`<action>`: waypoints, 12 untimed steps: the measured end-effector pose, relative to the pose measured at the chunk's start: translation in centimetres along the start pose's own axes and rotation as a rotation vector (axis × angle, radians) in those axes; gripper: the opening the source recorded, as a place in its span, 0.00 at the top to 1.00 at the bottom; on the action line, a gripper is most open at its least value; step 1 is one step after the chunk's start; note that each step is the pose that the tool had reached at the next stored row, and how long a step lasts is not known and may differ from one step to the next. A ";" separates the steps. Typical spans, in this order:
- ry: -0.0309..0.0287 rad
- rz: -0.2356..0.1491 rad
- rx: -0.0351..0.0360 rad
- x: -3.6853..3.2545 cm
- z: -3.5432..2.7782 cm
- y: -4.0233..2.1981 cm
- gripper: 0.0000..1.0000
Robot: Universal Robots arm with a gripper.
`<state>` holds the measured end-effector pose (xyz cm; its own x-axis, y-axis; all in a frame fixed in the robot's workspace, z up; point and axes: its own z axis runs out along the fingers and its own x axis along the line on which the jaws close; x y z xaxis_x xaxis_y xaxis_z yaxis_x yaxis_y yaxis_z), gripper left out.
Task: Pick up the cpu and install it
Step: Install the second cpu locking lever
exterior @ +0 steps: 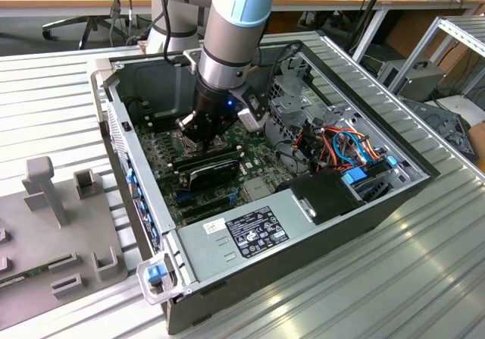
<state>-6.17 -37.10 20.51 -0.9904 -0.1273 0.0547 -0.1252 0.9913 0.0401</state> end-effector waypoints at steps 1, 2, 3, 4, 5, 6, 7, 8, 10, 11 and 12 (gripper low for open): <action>-0.0001 0.000 -0.0006 0.01 0.02 0.05 0.89; -0.0003 0.000 -0.0011 0.03 0.04 0.08 0.89; -0.0002 0.000 -0.0013 0.04 0.07 0.08 0.89; -0.0002 0.000 -0.0014 0.05 0.11 0.08 0.89; 0.0000 0.000 -0.0011 0.05 0.22 0.08 0.89; 0.0001 0.000 -0.0009 0.07 0.33 0.08 0.89; 0.0000 0.000 -0.0010 0.07 0.36 0.09 0.89; -0.0002 0.000 -0.0012 0.08 0.38 0.11 0.89; -0.0021 0.000 -0.0019 0.14 0.33 0.13 0.89; -0.0034 0.000 -0.0031 0.15 0.25 0.14 0.89; -0.0044 0.000 -0.0041 0.15 0.16 0.15 0.89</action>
<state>-6.35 -36.97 20.36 -0.9905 -0.1276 0.0503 -0.1255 0.9911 0.0442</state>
